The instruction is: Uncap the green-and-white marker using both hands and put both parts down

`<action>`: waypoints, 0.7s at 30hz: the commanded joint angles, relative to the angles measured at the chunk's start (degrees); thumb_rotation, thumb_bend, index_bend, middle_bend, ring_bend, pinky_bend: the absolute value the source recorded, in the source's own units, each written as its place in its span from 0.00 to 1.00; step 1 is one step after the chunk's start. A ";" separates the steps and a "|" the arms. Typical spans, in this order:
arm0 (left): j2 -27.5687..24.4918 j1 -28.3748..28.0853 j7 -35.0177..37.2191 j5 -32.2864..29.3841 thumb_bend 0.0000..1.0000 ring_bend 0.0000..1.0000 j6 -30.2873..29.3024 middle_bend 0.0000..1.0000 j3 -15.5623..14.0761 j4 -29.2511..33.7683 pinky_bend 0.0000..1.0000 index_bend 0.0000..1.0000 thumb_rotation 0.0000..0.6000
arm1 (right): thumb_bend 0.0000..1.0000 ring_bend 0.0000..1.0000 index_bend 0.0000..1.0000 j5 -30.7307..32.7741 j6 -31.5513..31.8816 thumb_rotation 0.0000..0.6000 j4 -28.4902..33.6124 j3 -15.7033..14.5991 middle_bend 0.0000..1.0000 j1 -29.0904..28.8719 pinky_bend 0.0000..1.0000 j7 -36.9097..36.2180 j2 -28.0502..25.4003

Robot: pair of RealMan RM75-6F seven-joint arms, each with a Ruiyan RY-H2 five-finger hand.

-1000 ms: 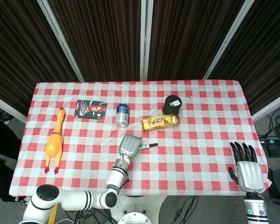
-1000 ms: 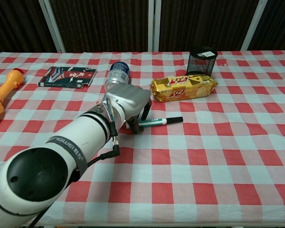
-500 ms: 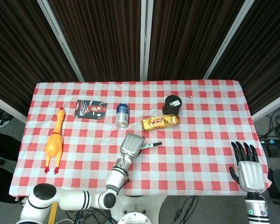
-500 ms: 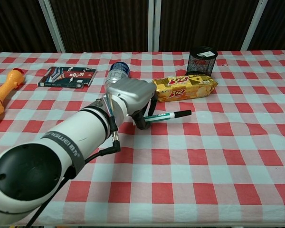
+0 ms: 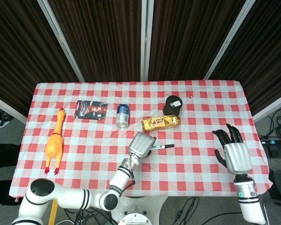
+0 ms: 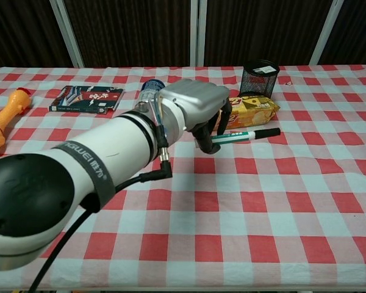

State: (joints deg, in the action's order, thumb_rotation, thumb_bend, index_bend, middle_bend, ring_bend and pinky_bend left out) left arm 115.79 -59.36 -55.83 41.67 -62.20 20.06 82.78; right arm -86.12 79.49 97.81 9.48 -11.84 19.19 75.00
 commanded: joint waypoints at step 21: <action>-5.30 -3.86 1.36 -0.22 0.38 0.78 0.53 0.61 -0.27 4.85 0.74 0.57 1.00 | 0.26 0.05 0.36 13.86 -14.02 1.00 4.61 2.51 0.33 -15.88 0.14 23.00 10.50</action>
State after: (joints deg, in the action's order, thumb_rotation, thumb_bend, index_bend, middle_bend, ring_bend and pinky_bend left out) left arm 110.53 -63.10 -54.62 41.49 -61.72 19.90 87.64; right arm -72.74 65.67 103.02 12.38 -27.23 41.77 84.77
